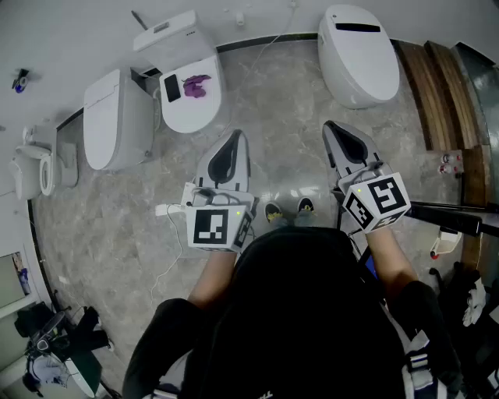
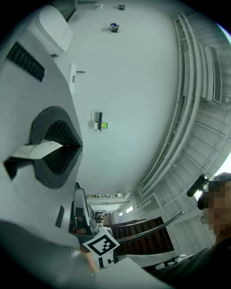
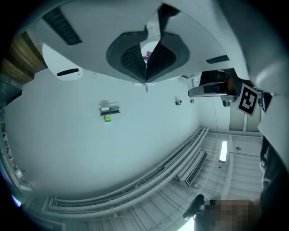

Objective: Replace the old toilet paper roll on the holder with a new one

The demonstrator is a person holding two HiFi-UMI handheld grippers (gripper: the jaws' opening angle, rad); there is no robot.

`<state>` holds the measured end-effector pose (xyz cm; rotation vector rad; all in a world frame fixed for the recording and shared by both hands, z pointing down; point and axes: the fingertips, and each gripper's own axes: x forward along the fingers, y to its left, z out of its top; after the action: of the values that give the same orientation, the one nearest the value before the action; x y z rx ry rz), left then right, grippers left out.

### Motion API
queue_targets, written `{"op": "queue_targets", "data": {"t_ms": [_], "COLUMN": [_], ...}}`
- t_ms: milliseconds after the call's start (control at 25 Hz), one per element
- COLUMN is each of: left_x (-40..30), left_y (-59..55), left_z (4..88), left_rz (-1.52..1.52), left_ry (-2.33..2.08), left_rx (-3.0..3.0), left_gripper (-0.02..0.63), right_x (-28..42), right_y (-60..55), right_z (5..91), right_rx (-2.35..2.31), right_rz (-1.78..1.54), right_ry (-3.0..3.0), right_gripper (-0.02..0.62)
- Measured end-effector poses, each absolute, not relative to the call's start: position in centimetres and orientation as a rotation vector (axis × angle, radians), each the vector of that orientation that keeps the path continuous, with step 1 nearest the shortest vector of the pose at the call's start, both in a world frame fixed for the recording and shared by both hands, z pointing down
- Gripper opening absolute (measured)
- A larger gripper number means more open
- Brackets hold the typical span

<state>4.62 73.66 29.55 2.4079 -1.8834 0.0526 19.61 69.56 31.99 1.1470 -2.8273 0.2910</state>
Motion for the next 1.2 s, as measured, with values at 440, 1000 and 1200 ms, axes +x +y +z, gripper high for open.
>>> {"op": "queue_targets", "data": {"t_ms": [440,1000,1200], "left_x": [3.3,-0.7,-0.8], "left_y": [73.9,74.4,73.9], "left_z": [29.9,30.3,30.5], "left_rz": [0.057,0.036,0.024], "left_ry": [-1.864,-1.814,-1.795], "left_rx": [2.415,2.439,2.446], "left_gripper": [0.021,0.021,0.021], "right_x": [18.1,15.4,14.7], "right_y": [69.9,70.1,70.0], "right_z": [32.1,29.2,29.1], "right_rx": [1.154,1.124,1.021], "right_rz": [0.287,-0.034,-0.070], "right_ry": [-2.809,-2.815,-2.771], "right_gripper": [0.018,0.017,0.017]}}
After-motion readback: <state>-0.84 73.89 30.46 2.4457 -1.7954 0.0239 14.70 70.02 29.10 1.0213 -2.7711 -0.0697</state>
